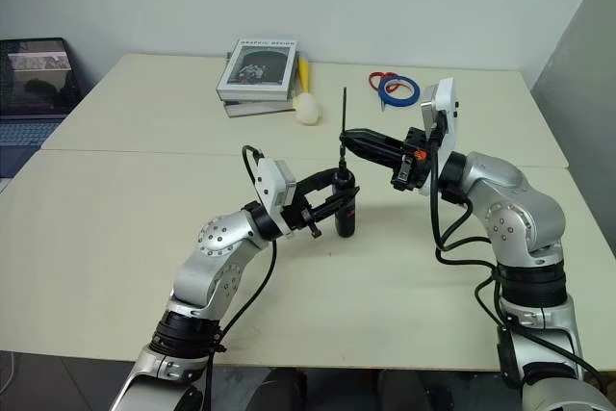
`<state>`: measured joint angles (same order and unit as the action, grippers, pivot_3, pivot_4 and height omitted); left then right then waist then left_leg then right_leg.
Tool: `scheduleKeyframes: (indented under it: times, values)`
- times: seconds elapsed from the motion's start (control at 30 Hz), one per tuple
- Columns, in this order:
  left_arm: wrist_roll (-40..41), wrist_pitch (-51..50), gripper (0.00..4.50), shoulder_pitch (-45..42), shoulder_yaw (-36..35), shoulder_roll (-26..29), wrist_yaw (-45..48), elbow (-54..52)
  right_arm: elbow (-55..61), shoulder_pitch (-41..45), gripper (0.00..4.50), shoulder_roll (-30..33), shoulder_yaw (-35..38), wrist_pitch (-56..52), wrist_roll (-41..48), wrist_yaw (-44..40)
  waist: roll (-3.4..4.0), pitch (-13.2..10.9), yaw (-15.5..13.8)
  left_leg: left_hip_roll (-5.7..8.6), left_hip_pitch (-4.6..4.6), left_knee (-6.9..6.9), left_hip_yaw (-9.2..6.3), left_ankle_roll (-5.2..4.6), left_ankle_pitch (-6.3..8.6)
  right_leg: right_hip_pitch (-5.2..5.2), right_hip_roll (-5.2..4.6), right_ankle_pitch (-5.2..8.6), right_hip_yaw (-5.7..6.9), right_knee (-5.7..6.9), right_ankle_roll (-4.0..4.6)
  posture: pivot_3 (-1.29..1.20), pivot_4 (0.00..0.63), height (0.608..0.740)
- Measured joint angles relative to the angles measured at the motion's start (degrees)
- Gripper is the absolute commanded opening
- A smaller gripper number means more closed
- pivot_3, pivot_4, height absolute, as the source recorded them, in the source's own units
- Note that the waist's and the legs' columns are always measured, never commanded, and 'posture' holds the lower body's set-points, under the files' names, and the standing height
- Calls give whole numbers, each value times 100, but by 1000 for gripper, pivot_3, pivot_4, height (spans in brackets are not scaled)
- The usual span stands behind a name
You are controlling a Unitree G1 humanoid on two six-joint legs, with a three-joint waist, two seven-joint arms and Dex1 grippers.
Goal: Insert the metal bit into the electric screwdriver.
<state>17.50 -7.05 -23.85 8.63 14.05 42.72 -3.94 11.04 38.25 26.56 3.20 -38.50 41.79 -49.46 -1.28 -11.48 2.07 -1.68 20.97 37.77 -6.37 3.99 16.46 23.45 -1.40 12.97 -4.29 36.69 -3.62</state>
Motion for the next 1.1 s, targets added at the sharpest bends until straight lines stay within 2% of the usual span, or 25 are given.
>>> scheduleKeyframes:
  times: [1.1]
  values:
    - [-5, 1, 1649, -4, -1, 4, 22, 0, 7, -73, 0, 92, -26, 158, -48, -106, 0, 0, 19, 0, 2, -1, 0, 0, 0, 1, 0, 1, 0, -4, 0, 0, 150, 740]
